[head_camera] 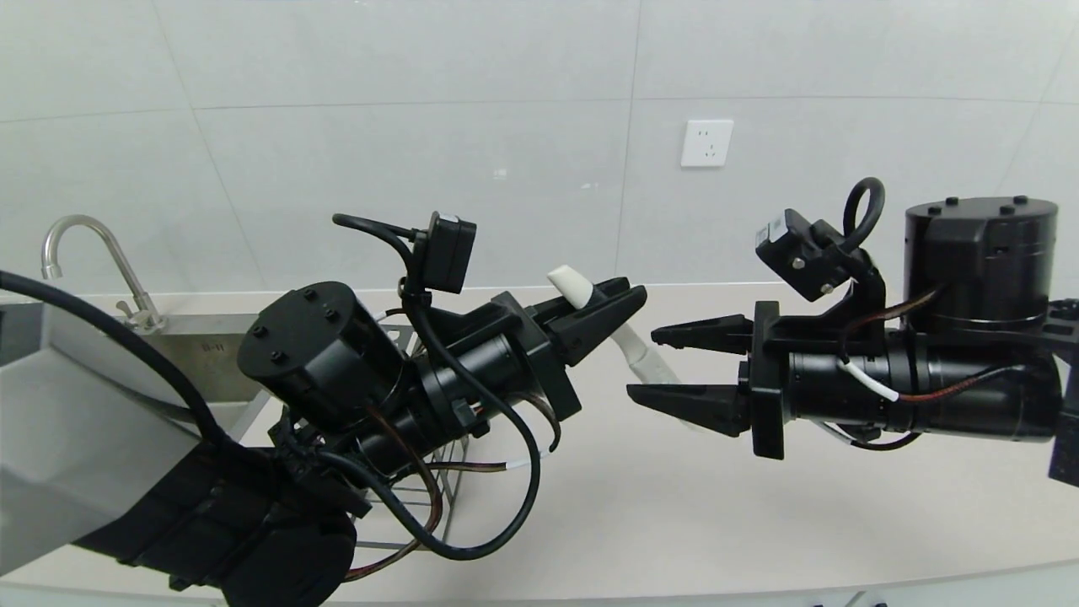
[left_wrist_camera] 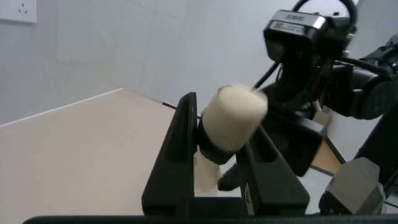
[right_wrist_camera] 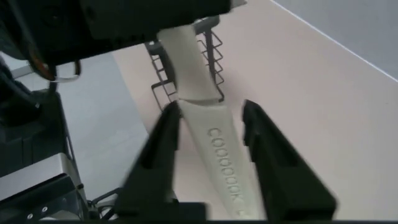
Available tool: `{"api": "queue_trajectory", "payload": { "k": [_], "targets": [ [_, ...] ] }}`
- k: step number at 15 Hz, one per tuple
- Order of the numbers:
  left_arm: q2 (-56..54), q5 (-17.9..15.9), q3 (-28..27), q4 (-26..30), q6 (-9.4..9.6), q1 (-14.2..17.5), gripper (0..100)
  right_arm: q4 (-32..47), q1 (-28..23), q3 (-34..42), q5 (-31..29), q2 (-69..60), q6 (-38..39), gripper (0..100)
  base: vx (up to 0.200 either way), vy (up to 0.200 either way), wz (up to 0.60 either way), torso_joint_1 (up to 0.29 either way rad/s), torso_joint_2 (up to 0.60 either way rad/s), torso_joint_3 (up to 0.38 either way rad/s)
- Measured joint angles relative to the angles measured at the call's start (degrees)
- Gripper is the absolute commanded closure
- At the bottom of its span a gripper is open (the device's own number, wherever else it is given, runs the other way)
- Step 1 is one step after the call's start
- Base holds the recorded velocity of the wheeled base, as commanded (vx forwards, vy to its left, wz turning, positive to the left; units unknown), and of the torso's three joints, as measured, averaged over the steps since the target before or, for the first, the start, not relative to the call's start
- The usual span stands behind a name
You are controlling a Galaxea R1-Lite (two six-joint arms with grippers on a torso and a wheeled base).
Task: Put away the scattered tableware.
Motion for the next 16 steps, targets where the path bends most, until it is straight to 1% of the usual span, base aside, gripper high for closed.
{"api": "queue_trajectory", "payload": {
  "k": [4,6,7,9,10,12,16],
  "targets": [
    [-0.6,0.6,0.3,0.0,0.43,0.2,100,-0.9,0.2,2.5,0.0,-1.1,0.1,0,0.0,0.0,0.0,0.0,0.0,0.0],
    [-1.8,0.6,0.7,0.0,0.73,1.1,100,-0.6,-0.1,5.3,-0.1,-2.9,0.1,0,0.0,0.0,0.0,0.0,0.0,0.0],
    [-2.4,0.6,1.3,0.0,1.34,1.7,100,-0.3,-0.6,6.8,-0.9,-4.1,0.2,0,0.0,0.0,0.0,0.0,0.0,0.0],
    [-3.9,0.7,3.9,0.0,3.77,3.0,100,0.3,-1.8,10.0,-3.5,-7.4,0.2,0,0.0,0.0,0.0,0.0,0.0,0.0],
    [-4.9,0.7,6.0,0.0,4.6,3.5,100,0.4,-2.6,12.2,-4.7,-9.8,0.2,0,0.0,0.0,0.0,0.0,0.0,0.0],
    [-7.4,0.6,9.3,0.0,5.41,4.1,100,0.4,-5.6,16.8,-6.6,-15.2,0.0,0,0.0,0.0,0.0,0.0,0.0,0.0],
    [-11.5,0.7,13.1,0.0,5.57,4.4,100,-2.9,-13.3,23.0,-12.0,-28.0,-0.2,0,0.0,0.0,0.0,0.0,0.0,0.0]
  ]
}}
